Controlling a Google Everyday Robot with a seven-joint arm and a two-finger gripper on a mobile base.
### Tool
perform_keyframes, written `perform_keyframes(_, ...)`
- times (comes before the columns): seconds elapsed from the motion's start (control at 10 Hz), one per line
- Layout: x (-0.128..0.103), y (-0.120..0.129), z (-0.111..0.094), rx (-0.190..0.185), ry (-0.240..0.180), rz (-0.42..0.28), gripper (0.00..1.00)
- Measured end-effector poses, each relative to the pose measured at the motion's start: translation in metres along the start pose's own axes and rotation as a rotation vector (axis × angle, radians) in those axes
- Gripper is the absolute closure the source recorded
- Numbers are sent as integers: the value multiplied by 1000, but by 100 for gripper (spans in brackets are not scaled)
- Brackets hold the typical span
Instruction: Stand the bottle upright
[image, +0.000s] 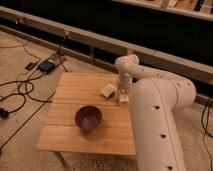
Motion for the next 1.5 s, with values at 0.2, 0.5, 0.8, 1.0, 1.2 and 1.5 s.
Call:
perform_keyframes(0.2,0,0,0,0,0,0,35)
perform_keyframes(0.5,0,0,0,0,0,0,35)
perform_keyframes(0.8,0,0,0,1,0,0,35)
perform_keyframes(1.0,-2,2,3,-7,-9,-2,35)
perform_keyframes(1.2,-3,5,7,-14,-23,-8,35)
perform_keyframes(1.5,-4,5,9,-18,-34,-12,45)
